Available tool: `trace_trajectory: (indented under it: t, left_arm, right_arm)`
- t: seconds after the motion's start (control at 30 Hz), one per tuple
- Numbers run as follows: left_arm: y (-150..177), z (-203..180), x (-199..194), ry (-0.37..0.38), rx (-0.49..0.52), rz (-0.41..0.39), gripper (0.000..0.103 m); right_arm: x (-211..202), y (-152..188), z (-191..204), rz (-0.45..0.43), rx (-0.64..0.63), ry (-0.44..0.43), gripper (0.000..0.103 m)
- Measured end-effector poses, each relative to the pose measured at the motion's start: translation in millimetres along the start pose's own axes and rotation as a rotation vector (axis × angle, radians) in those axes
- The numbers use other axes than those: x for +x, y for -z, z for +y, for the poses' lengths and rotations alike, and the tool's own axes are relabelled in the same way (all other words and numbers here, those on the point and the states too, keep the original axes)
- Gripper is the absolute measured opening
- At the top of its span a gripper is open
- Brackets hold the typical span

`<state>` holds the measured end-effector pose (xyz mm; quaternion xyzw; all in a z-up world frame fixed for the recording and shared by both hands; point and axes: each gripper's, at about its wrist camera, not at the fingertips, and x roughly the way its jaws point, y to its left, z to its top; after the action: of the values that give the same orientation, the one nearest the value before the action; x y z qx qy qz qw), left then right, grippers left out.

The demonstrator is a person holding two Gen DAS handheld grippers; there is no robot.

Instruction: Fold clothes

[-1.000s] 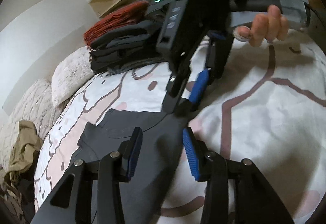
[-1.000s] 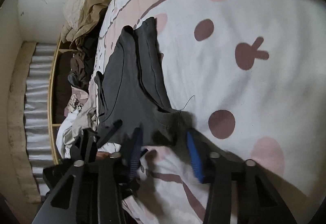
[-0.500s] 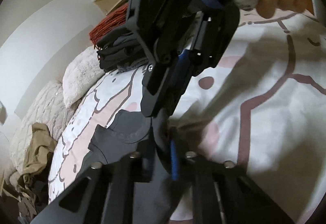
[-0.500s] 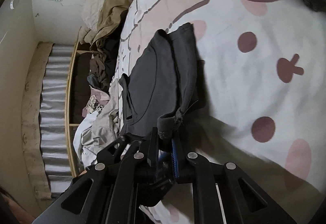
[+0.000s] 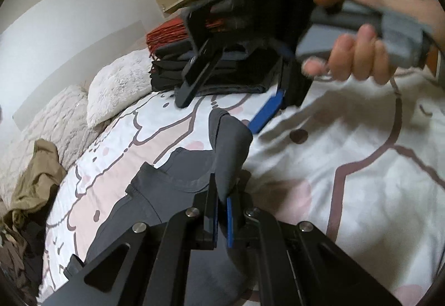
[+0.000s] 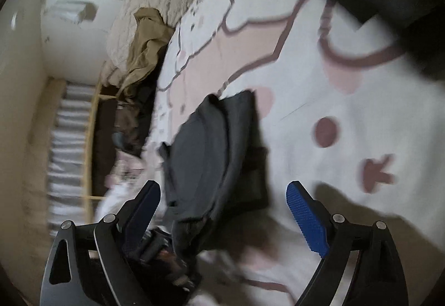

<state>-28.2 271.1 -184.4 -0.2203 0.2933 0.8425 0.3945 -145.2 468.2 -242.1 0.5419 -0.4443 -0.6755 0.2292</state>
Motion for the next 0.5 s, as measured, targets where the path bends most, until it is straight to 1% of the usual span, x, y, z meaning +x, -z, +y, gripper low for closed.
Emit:
trace_trajectory:
  t: [0.03,0.17,0.27,0.37,0.4,0.43,0.47,0.5]
  left_arm:
    - [-0.1,3.0,-1.3,0.003,-0.012,-0.002,0.005]
    - [0.4,12.2,-7.6,0.01,-0.039,-0.012,0.005]
    - [1.7,17.5,-12.0,0.02,-0.053,-0.022,0.005]
    - [2.2,20.3,-17.0,0.028,-0.063,-0.037,0.005]
    - [2.3,21.3,-18.1,0.028,-0.066,-0.041,0.005]
    - [2.3,22.3,-19.2,0.028,-0.07,-0.044,0.005]
    - [2.5,23.3,-19.9,0.028,-0.075,-0.046,0.005]
    - [2.9,24.5,-20.1,0.029,-0.081,-0.046,0.005]
  right_arm:
    - [8.5,-4.7,-1.9,0.022,0.012,-0.016,0.092]
    - [46.3,-26.7,-3.5,0.085,0.047,-0.025,0.092]
    - [61.1,-40.8,10.2,0.094,0.009,-0.035,0.092]
    - [78.4,-53.0,23.3,0.099,-0.028,-0.014,0.09]
    - [84.4,-55.3,27.1,0.103,-0.05,-0.003,0.081]
    - [89.2,-56.5,29.4,0.108,-0.071,0.015,0.062]
    - [95.4,-58.4,31.7,0.116,-0.09,0.037,0.052]
    - [99.8,-59.8,33.2,0.12,-0.104,0.056,0.035]
